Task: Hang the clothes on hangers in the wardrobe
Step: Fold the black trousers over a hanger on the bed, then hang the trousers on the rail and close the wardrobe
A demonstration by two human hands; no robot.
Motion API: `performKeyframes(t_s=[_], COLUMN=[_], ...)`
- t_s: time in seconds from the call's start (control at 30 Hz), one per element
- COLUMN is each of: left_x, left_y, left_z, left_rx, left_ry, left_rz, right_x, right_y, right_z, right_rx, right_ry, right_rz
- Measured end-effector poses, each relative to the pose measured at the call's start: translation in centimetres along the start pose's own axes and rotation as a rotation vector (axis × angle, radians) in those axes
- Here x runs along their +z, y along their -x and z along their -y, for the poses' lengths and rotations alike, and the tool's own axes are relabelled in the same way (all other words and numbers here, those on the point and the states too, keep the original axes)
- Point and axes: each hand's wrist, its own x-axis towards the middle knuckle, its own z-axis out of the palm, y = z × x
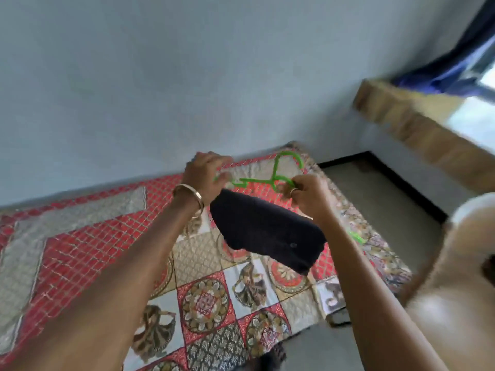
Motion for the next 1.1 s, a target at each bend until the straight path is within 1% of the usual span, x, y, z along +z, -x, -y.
performKeyframes(t_s=[0.03, 0.07, 0.1, 0.13, 0.17, 0.2, 0.23, 0.27, 0.3, 0.37, 0.4, 0.43, 0.47, 0.5, 0.53, 0.57, 0.6, 0.63, 0.67, 0.7, 0.73, 0.77, 0.8, 0.83, 0.87, 0.9, 0.93, 0.97, 1.0, 1.03, 1.07, 1.1], left_x=[0.0, -2.5, -3.2, -3.4, -5.8, -6.4, -8.0, -8.6, -9.8, -10.9, -11.4, -11.7, -11.9, -11.8, -11.7, -11.6, -11.5, -11.3, -11.4, -11.5, -11.2, -10.7, -10.6, -10.0, -8.8, -8.5, -8.0, -7.1, -6.7, -6.8, -5.7, -5.5], left_y=[-0.2, -0.7, -1.1, -1.4, -2.2, -2.1, -2.2, -1.7, -1.5, -0.5, 0.6, 1.4, 1.9, 3.3, 4.0, 4.3, 6.1, 6.4, 8.3, 8.8, 8.8, 11.1, 11.8, 11.8, 16.0, 16.8, 16.7, 18.7, 18.6, 18.0, 19.4, 19.6], left_z=[-0.7, -5.1, -6.5, -7.3, -12.3, -13.3, -18.2, -19.5, -24.9, -27.5, -34.2, -36.1, -36.9, -42.2, -43.9, -44.4, -49.4, -50.2, -54.8, -56.2, -56.3, -61.2, -62.6, -62.3, -70.3, -72.3, -72.3, -78.5, -80.2, -80.5, -84.5, -85.7], left_rx=[0.013, 0.097, 0.115, 0.087, 0.161, 0.154, 0.214, 0.23, 0.271, 0.261, 0.353, 0.354, 0.348, 0.412, 0.373, 0.372, 0.393, 0.362, 0.394, 0.381, 0.368, 0.416, 0.399, 0.378, 0.431, 0.367, 0.344, 0.417, 0.413, 0.425, 0.478, 0.474], left_ry=[0.021, 0.07, 0.108, 0.134, 0.207, 0.236, 0.309, 0.358, 0.433, 0.486, 0.555, 0.593, 0.665, 0.715, 0.759, 0.781, 0.797, 0.79, 0.772, 0.764, 0.757, 0.743, 0.738, 0.728, 0.74, 0.734, 0.731, 0.763, 0.759, 0.751, 0.787, 0.811], left_rz=[-0.006, -0.038, -0.044, -0.093, -0.132, -0.184, -0.186, -0.192, -0.158, 0.022, 0.162, 0.274, 0.37, 0.469, 0.541, 0.596, 0.678, 0.739, 0.807, 0.864, 0.915, 0.972, 0.937, 0.911, 0.935, 0.909, 0.877, 0.882, 0.847, 0.803, 0.814, 0.81], right_x=[-0.6, -4.9, -6.3, -6.9, -11.6, -12.6, -16.6, -17.4, -21.7, -23.1, -28.0, -29.1, -29.7, -33.3, -34.6, -34.9, -38.1, -38.9, -41.9, -42.7, -42.4, -45.5, -46.2, -46.0, -51.0, -52.8, -52.9, -56.7, -57.7, -58.0, -59.8, -60.9], right_y=[0.1, 2.8, 3.7, 3.2, 6.5, 7.3, 10.3, 11.3, 14.8, 16.0, 20.9, 22.1, 22.2, 26.5, 27.5, 27.7, 31.6, 32.1, 35.6, 36.4, 36.7, 40.7, 41.8, 41.4, 48.2, 49.6, 49.8, 54.6, 55.9, 56.0, 59.6, 60.8], right_z=[0.1, 2.6, 3.8, 3.4, 6.3, 7.1, 8.5, 9.7, 11.0, 12.7, 13.3, 13.7, 13.9, 13.9, 13.6, 13.5, 12.7, 12.4, 11.6, 11.5, 12.2, 11.2, 10.6, 10.4, 8.5, 7.2, 6.9, 5.7, 5.0, 4.8, 4.0, 2.6], right_rx=[0.029, 0.018, 0.039, 0.03, 0.026, 0.049, 0.051, 0.063, 0.079, 0.087, 0.103, 0.106, 0.153, 0.168, 0.168, 0.182, 0.172, 0.217, 0.239, 0.253, 0.311, 0.33, 0.325, 0.368, 0.372, 0.354, 0.369, 0.339, 0.308, 0.273, 0.256, 0.251], right_ry=[-0.011, -0.025, -0.04, -0.1, -0.113, -0.21, -0.293, -0.365, -0.391, -0.493, -0.529, -0.585, -0.625, -0.675, -0.71, -0.777, -0.799, -0.773, -0.788, -0.769, -0.673, -0.637, -0.612, -0.593, -0.554, -0.516, -0.534, -0.496, -0.459, -0.412, -0.304, -0.149], right_rz=[0.012, -0.095, -0.087, -0.053, -0.177, -0.164, -0.227, -0.212, -0.304, -0.282, -0.402, -0.42, -0.39, -0.471, -0.462, -0.426, -0.468, -0.486, -0.56, -0.563, -0.568, -0.609, -0.624, -0.598, -0.689, -0.742, -0.744, -0.81, -0.843, -0.859, -0.942, -1.021])
